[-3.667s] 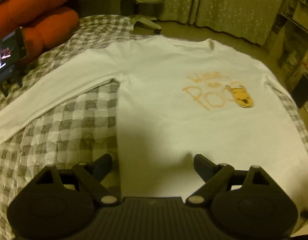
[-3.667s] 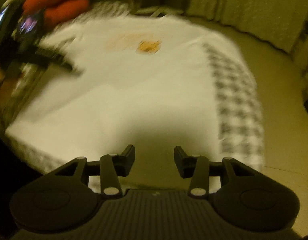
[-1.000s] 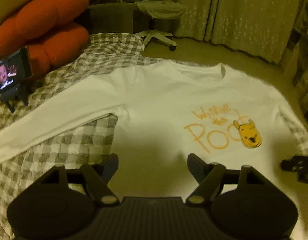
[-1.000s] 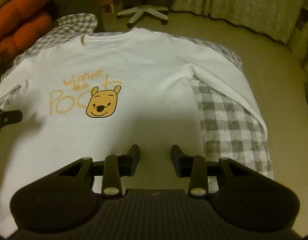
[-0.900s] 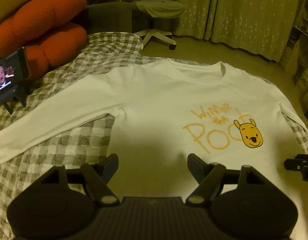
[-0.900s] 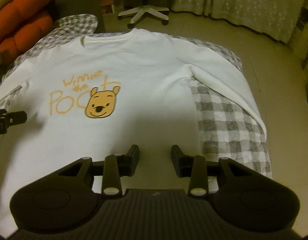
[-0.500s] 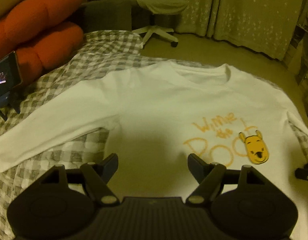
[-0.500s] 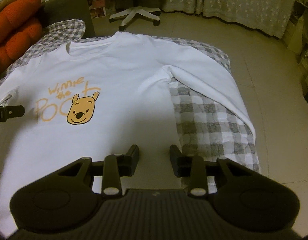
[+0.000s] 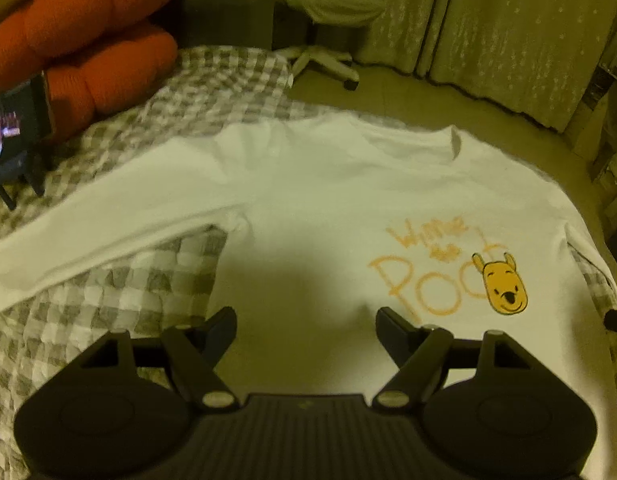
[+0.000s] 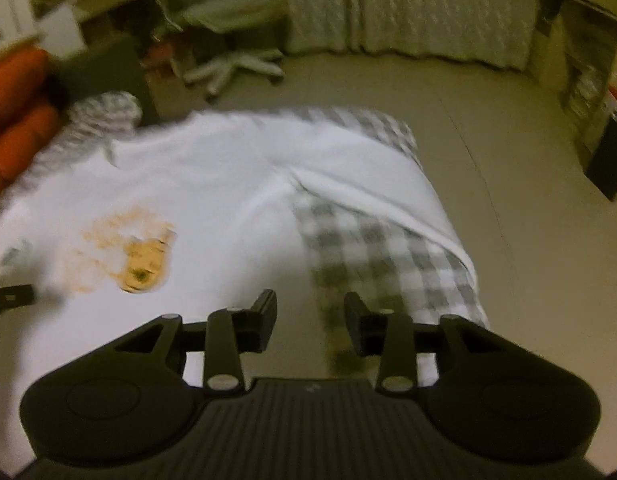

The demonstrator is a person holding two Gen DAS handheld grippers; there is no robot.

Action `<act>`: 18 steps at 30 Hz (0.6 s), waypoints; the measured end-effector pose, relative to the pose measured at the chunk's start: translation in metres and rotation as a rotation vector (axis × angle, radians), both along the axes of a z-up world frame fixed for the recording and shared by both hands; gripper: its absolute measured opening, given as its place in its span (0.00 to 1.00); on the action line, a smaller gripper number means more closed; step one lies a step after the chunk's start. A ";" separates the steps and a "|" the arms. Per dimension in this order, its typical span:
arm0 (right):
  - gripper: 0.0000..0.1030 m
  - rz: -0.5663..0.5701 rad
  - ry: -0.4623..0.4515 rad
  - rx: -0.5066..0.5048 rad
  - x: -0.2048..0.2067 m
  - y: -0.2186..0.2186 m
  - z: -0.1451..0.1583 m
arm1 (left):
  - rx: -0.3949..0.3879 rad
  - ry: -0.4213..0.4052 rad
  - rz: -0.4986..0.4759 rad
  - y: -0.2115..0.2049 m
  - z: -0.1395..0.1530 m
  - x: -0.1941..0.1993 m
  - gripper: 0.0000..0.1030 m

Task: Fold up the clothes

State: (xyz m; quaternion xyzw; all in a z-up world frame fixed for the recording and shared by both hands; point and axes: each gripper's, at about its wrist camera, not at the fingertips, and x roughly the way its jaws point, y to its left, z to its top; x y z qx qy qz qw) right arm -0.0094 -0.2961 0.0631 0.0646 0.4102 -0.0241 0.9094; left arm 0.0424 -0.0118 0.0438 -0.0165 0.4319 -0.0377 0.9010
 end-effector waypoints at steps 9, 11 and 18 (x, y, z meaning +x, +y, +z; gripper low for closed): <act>0.42 0.043 0.115 -0.023 0.006 0.010 -0.019 | -0.017 0.009 0.030 0.007 -0.003 -0.003 0.76; 0.43 0.015 0.131 -0.052 0.009 0.007 -0.023 | -0.006 -0.004 0.035 0.009 -0.002 -0.004 0.76; 0.43 -0.059 0.074 0.020 -0.004 -0.004 -0.007 | -0.021 -0.026 0.064 0.022 0.002 -0.003 0.76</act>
